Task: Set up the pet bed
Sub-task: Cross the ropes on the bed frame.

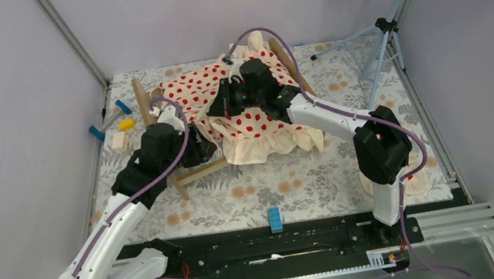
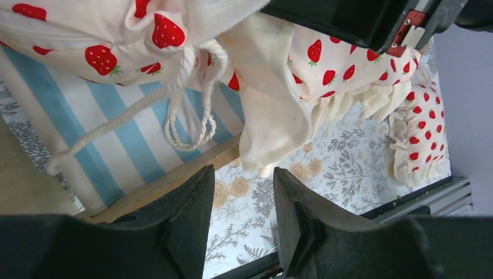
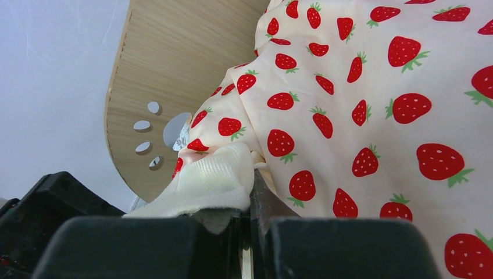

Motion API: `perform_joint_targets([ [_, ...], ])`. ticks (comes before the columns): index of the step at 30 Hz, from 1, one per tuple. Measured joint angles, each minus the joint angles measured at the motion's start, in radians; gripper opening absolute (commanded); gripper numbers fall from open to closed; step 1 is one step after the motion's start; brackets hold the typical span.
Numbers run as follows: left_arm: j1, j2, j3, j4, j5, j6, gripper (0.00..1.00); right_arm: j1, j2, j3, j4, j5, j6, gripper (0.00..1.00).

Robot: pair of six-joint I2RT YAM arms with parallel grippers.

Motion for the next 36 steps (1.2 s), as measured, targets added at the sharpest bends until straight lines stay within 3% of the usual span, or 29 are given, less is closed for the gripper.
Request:
perform_joint_targets([
  [6, -0.003, 0.010, -0.080, 0.119, -0.062, -0.066, 0.43, 0.000, 0.003, 0.001, -0.001, -0.001, 0.019, 0.00],
  [13, -0.003, 0.127, -0.087, 0.230, -0.121, -0.082, 0.41, 0.000, 0.006, 0.002, -0.001, -0.002, 0.024, 0.00],
  [27, -0.003, 0.228, -0.115, 0.335, -0.196, -0.081, 0.41, 0.000, 0.009, 0.004, -0.002, -0.003, 0.026, 0.00],
  [29, -0.004, 0.251, -0.119, 0.354, -0.195, -0.082, 0.38, 0.000, 0.009, 0.004, -0.002, -0.003, 0.026, 0.00],
  [33, -0.004, 0.279, -0.126, 0.374, -0.195, -0.083, 0.20, 0.000, 0.009, 0.004, -0.002, -0.003, 0.026, 0.00],
  [36, -0.004, 0.280, -0.128, 0.383, -0.195, -0.082, 0.15, 0.000, 0.009, 0.004, -0.005, -0.003, 0.025, 0.00],
])
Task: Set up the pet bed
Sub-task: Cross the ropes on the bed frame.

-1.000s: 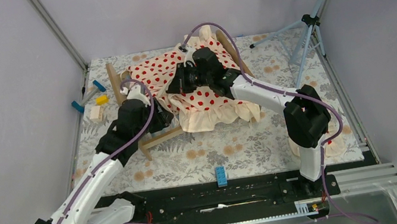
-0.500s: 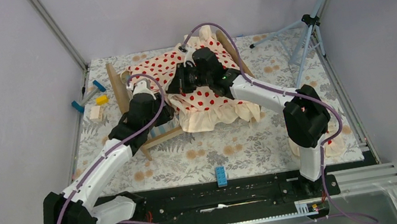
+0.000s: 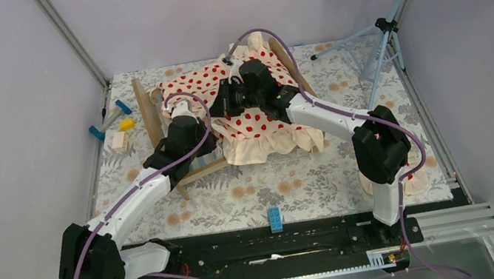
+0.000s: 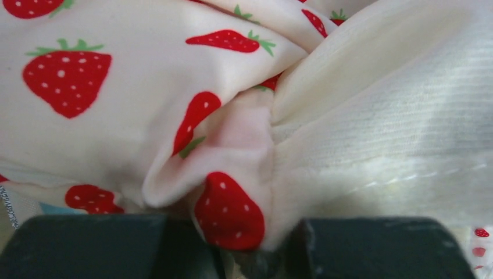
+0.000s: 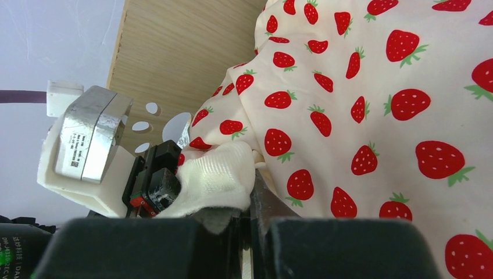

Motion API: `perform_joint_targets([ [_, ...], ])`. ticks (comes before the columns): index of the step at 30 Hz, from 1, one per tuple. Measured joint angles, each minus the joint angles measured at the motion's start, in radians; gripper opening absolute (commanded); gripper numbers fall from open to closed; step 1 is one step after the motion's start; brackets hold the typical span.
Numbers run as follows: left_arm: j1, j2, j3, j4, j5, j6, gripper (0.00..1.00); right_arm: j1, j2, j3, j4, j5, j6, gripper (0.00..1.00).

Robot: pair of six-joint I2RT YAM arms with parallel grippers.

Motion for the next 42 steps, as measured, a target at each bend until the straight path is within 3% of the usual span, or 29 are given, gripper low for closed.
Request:
perform_joint_targets([
  [5, 0.000, -0.020, 0.000, -0.029, -0.003, 0.012, 0.15, 0.000, 0.000, 0.000, -0.008, 0.000, 0.000, 0.00],
  [13, 0.000, -0.163, 0.079, -0.233, 0.028, 0.061, 0.14, 0.000, 0.001, 0.000, -0.021, 0.000, -0.003, 0.00],
  [21, 0.000, -0.188, 0.222, -0.484, 0.148, 0.136, 0.13, 0.000, 0.004, 0.000, -0.026, 0.000, -0.007, 0.00],
  [25, 0.000, -0.216, 0.233, -0.579, 0.218, 0.150, 0.06, 0.000, 0.005, 0.000, -0.027, -0.014, -0.011, 0.00],
  [29, 0.000, -0.249, 0.232, -0.666, 0.290, 0.154, 0.06, 0.000, 0.005, 0.000, -0.031, -0.042, -0.024, 0.00],
  [42, 0.000, -0.316, 0.276, -0.762, 0.397, 0.146, 0.10, 0.008, 0.010, 0.000, -0.051, -0.079, -0.045, 0.00],
])
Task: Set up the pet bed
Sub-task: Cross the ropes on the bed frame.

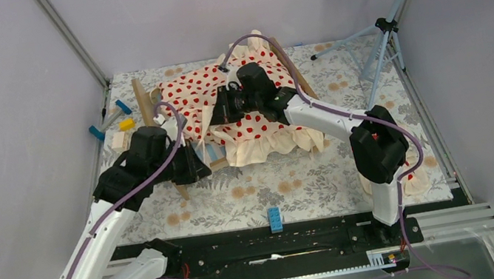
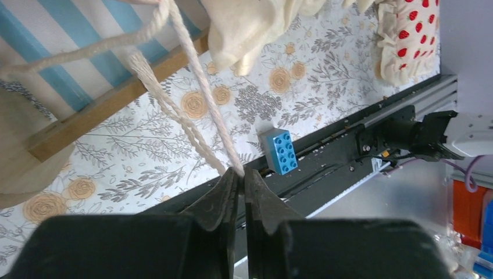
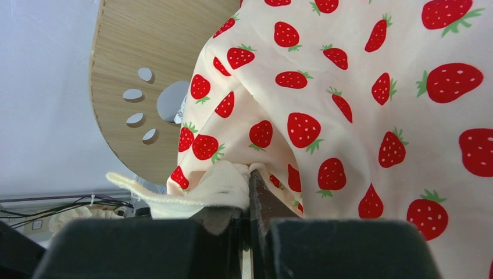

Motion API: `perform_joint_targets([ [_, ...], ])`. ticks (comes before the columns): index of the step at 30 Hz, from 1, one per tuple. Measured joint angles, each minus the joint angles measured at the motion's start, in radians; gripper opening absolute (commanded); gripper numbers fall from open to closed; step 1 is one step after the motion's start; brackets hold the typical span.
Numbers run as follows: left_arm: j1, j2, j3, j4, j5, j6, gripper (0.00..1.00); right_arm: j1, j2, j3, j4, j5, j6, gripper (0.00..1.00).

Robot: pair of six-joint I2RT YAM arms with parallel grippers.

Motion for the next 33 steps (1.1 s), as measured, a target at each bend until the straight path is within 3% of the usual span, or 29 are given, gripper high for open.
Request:
perform_joint_targets([
  [9, 0.000, -0.006, 0.038, -0.025, 0.074, -0.019, 0.15, 0.000, 0.022, 0.000, -0.001, 0.001, 0.000, 0.00],
  [12, 0.000, -0.011, 0.043, -0.038, 0.077, -0.019, 0.33, 0.000, 0.027, 0.000, -0.001, 0.001, 0.000, 0.00],
  [16, 0.000, -0.017, 0.041, -0.063, 0.050, -0.021, 0.48, 0.000, 0.029, 0.000, -0.001, 0.001, 0.000, 0.00],
  [21, -0.001, -0.020, 0.023, -0.105, -0.055, -0.027, 0.60, 0.002, 0.029, 0.000, -0.001, 0.001, -0.008, 0.00],
  [24, 0.000, -0.036, 0.030, -0.120, -0.134, -0.031, 0.62, 0.007, 0.029, 0.000, -0.001, 0.001, -0.016, 0.00],
  [33, -0.001, -0.066, 0.233, -0.124, -0.394, -0.032, 0.68, 0.083, 0.024, -0.040, 0.000, 0.043, -0.058, 0.00],
])
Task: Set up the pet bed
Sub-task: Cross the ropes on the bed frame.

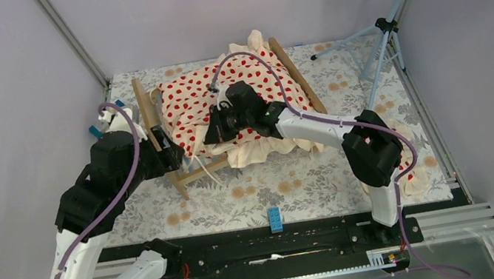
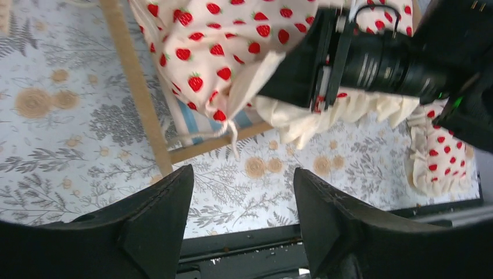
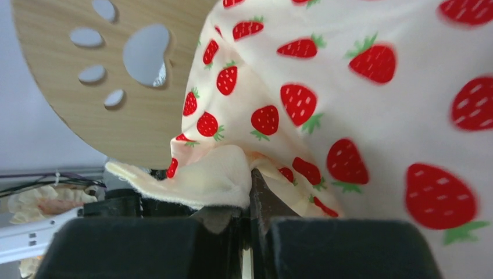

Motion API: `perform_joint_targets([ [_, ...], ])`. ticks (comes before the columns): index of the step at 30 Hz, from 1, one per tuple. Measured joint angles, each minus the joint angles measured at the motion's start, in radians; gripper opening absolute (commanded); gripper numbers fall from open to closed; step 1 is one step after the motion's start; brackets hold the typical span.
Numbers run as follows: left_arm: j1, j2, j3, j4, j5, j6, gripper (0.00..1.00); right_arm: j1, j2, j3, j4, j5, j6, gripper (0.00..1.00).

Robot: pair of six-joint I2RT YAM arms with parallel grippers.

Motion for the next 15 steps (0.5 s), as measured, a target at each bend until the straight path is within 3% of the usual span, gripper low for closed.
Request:
perform_joint_targets([
  [4, 0.000, -0.013, 0.009, 0.005, -0.059, 0.000, 0.69, 0.048, -0.017, -0.057, 0.000, 0.072, -0.020, 0.01],
  [8, 0.000, -0.014, -0.029, 0.012, -0.094, -0.002, 0.79, 0.103, -0.033, -0.101, 0.000, 0.136, -0.048, 0.10],
  [15, 0.000, -0.013, -0.093, 0.013, -0.178, -0.005, 0.81, 0.143, -0.103, -0.167, 0.004, 0.178, -0.090, 0.32],
])
